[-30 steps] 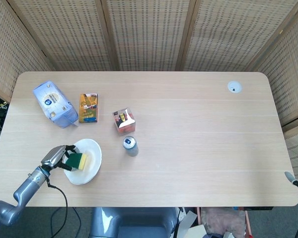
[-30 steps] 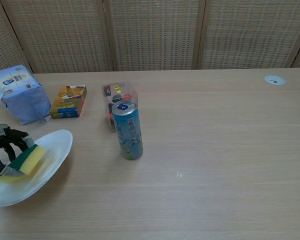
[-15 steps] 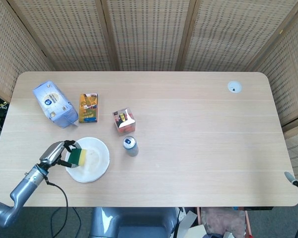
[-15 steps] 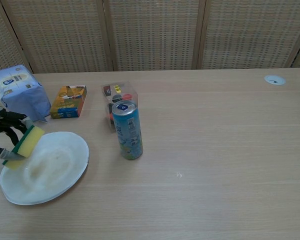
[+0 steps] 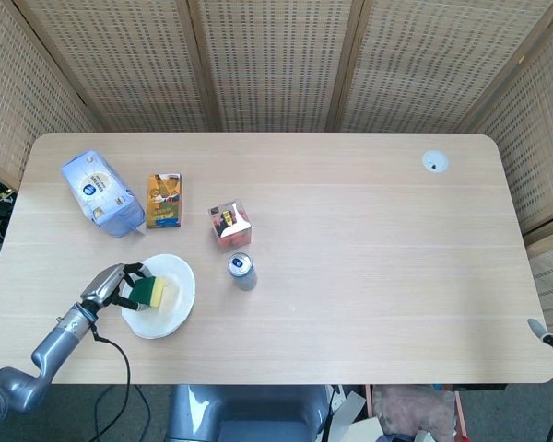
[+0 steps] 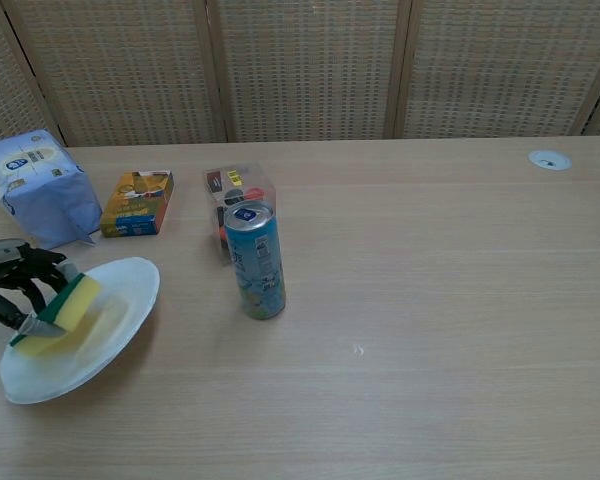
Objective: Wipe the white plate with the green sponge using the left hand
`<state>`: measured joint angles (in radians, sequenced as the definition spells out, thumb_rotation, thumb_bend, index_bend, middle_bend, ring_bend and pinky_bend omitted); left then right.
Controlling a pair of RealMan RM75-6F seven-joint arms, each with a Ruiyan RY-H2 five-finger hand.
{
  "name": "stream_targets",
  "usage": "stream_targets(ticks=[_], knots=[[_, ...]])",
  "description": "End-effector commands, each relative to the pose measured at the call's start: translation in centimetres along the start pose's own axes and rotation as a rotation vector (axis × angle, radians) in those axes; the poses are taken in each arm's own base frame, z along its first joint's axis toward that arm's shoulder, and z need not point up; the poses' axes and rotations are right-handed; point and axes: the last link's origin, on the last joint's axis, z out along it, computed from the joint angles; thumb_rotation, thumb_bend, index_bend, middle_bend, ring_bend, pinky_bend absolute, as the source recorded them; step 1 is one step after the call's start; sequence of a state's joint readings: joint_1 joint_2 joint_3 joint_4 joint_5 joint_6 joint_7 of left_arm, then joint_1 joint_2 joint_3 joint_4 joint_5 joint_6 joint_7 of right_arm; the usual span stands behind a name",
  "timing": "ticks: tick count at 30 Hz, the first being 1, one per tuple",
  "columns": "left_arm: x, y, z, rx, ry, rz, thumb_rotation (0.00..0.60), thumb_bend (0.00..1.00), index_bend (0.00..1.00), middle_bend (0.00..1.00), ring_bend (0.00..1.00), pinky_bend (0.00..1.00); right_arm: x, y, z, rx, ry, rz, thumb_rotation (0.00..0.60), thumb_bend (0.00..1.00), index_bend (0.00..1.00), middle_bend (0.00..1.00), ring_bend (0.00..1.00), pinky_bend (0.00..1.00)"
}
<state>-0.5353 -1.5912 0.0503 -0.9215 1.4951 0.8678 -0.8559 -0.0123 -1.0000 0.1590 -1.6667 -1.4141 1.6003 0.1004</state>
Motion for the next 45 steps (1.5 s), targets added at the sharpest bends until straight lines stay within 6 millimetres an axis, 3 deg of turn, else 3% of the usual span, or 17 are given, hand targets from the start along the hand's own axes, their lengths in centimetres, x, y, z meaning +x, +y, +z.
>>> stream_targets(ticks=[1, 7, 15, 33, 39, 45], knots=[[-0.2, 0.0, 0.1, -0.007, -0.004, -0.001, 0.600, 0.04, 0.47, 0.44, 0.31, 0.40, 0.0, 0.0, 0.0, -0.001, 0.000, -0.001, 0.600, 0.00, 0.00, 0.00, 0.00, 0.00], [0.3, 0.5, -0.2, -0.046, 0.027, -0.012, 0.600, 0.04, 0.47, 0.44, 0.31, 0.40, 0.0, 0.0, 0.0, -0.001, 0.001, 0.001, 0.600, 0.00, 0.00, 0.00, 0.00, 0.00], [2.6, 2.5, -0.6, -0.143, 0.117, -0.048, 0.600, 0.04, 0.47, 0.44, 0.31, 0.40, 0.0, 0.0, 0.0, 0.003, -0.001, 0.002, 0.600, 0.00, 0.00, 0.00, 0.00, 0.00], [-0.7, 0.4, 0.9, -0.025, 0.022, -0.005, 0.600, 0.04, 0.47, 0.44, 0.31, 0.40, -0.1, 0.0, 0.1, -0.002, -0.006, -0.001, 0.600, 0.00, 0.00, 0.00, 0.00, 0.00], [-0.7, 0.5, 0.9, -0.038, 0.029, -0.012, 0.600, 0.04, 0.47, 0.44, 0.31, 0.40, -0.1, 0.0, 0.1, -0.001, -0.005, 0.000, 0.600, 0.00, 0.00, 0.00, 0.00, 0.00], [0.9, 1.9, 0.4, -0.112, 0.084, -0.036, 0.600, 0.04, 0.47, 0.44, 0.31, 0.40, 0.0, 0.1, 0.0, -0.002, -0.004, 0.004, 0.600, 0.00, 0.00, 0.00, 0.00, 0.00]])
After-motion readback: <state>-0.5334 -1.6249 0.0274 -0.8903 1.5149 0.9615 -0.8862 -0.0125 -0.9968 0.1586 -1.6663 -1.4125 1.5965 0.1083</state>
